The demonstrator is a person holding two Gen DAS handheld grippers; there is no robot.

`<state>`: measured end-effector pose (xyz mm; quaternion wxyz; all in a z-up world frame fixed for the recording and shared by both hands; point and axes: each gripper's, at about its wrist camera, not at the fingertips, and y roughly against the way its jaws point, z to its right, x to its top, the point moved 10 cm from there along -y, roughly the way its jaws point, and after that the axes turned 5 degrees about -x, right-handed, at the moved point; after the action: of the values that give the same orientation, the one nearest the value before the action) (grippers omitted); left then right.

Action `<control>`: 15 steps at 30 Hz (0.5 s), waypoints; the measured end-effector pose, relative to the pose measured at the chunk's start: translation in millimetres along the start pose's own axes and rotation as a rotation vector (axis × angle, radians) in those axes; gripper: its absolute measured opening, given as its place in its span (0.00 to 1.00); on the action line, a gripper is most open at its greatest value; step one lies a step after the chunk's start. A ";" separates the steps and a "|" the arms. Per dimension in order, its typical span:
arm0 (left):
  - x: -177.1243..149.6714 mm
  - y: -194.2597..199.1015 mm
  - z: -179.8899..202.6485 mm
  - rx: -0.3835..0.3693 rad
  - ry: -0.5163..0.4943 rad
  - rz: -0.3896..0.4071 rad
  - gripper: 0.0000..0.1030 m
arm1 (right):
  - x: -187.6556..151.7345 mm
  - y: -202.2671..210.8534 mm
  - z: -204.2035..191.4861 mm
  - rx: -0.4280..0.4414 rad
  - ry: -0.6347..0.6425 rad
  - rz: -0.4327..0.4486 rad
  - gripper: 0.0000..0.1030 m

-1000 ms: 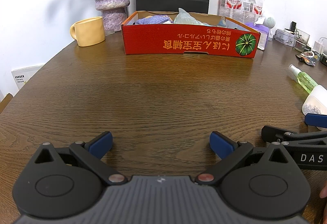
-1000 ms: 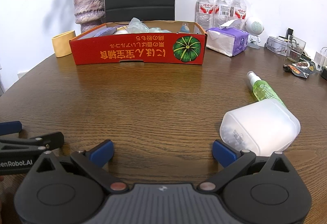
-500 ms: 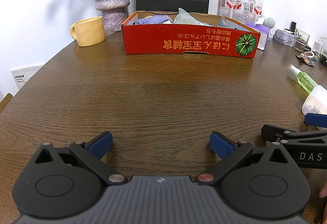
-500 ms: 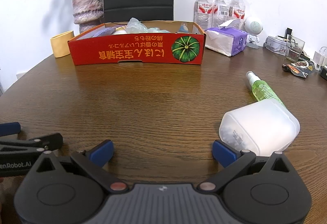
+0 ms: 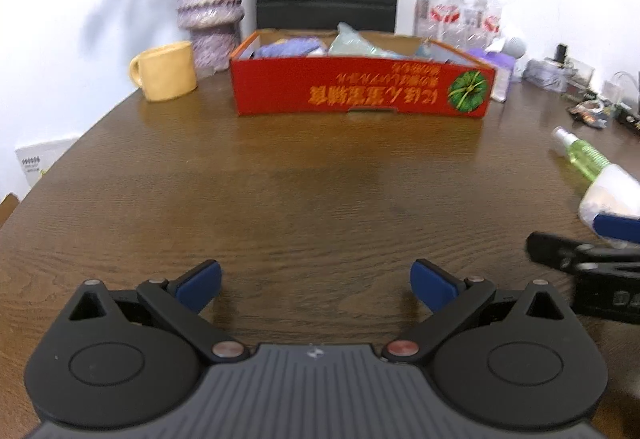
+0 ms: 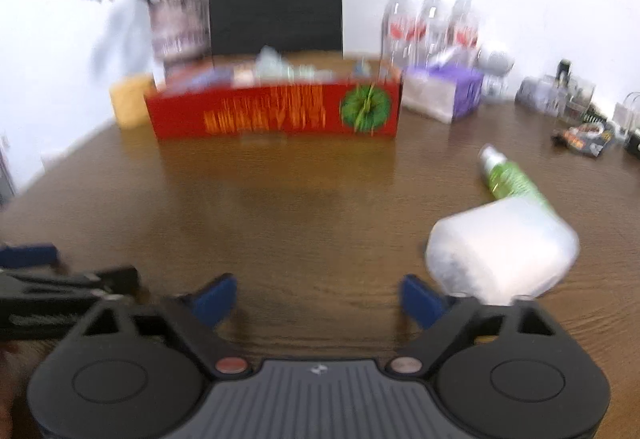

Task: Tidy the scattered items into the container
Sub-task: 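Grasp the frosted white plastic container with the left gripper while the right grasps the green spray bottle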

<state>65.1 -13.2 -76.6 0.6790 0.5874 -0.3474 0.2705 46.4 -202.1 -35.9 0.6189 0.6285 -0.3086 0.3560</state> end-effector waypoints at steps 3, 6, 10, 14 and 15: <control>15.9 2.1 39.9 -0.148 -0.006 0.012 1.00 | 12.3 18.5 24.6 -0.049 0.036 0.046 0.85; 28.8 -4.8 100.0 -0.332 -0.117 0.003 1.00 | 27.5 31.4 76.7 -0.102 -0.026 0.083 0.85; 31.3 -29.8 181.4 -0.548 -0.320 -0.055 1.00 | 41.2 31.3 151.2 -0.142 -0.130 0.079 0.91; 33.6 -68.3 232.0 -0.523 -0.475 -0.073 1.00 | 49.9 -8.1 191.4 -0.085 -0.123 -0.039 0.90; 35.1 -77.6 237.9 -0.500 -0.495 -0.074 1.00 | 52.5 -18.2 196.2 -0.083 -0.109 -0.055 0.89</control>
<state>110.1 -261.8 -79.9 0.7062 0.4630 -0.5356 0.0017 103.4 -394.2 1.3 0.6364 0.6289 -0.3387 0.2910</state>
